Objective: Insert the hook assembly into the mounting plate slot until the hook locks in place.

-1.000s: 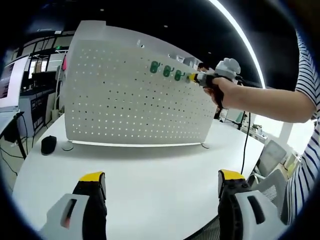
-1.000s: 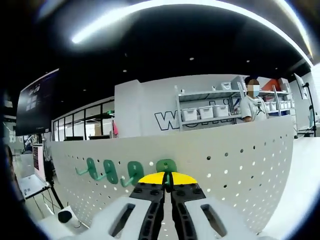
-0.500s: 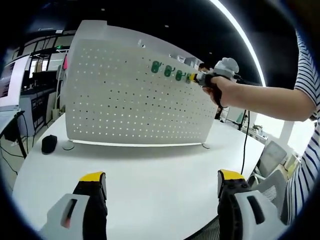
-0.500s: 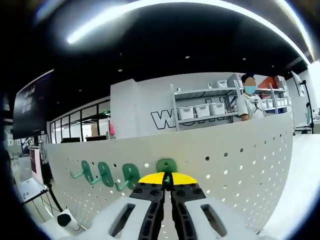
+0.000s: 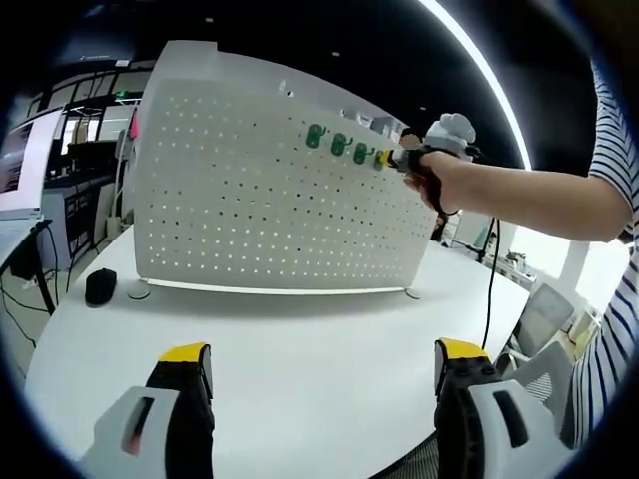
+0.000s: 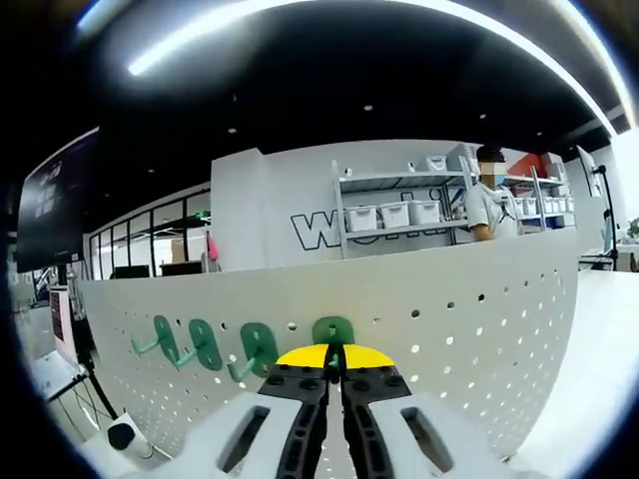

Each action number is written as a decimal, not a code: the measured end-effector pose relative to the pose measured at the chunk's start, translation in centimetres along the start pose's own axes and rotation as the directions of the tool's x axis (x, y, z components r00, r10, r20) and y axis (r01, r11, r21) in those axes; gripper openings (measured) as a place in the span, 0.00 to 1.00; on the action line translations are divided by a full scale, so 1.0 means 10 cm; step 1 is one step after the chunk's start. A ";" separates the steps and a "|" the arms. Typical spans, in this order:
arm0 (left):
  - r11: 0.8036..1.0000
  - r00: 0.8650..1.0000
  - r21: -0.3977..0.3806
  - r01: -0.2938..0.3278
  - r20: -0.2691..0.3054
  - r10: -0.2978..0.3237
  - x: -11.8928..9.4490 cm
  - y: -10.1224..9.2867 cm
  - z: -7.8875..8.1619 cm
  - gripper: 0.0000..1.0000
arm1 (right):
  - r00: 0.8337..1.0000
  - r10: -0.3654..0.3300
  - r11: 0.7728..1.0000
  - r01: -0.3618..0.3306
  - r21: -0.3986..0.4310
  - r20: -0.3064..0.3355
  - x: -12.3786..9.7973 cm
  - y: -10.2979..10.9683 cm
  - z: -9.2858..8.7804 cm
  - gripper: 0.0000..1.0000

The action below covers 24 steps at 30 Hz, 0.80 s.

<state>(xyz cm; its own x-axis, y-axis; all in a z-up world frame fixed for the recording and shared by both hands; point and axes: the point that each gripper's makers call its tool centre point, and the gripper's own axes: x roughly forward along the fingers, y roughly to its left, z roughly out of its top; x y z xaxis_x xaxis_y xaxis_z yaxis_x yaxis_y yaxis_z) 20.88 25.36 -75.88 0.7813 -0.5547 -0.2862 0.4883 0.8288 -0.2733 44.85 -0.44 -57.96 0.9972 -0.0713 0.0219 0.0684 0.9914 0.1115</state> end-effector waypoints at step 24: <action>1.000 1.000 -0.001 0.001 0.004 -0.001 -0.01 0.00 0.01 0.96 | 1.000 -0.013 0.998 0.012 -0.059 -0.015 -0.01 -0.02 0.00 0.01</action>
<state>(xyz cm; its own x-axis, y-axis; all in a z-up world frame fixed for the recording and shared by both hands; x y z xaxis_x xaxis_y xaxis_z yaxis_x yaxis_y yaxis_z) 20.84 25.40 -75.73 0.7821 -0.5555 -0.2825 0.4891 0.8280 -0.2743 44.76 -0.62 -57.99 0.9966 -0.0821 0.0052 0.0818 0.9953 0.0528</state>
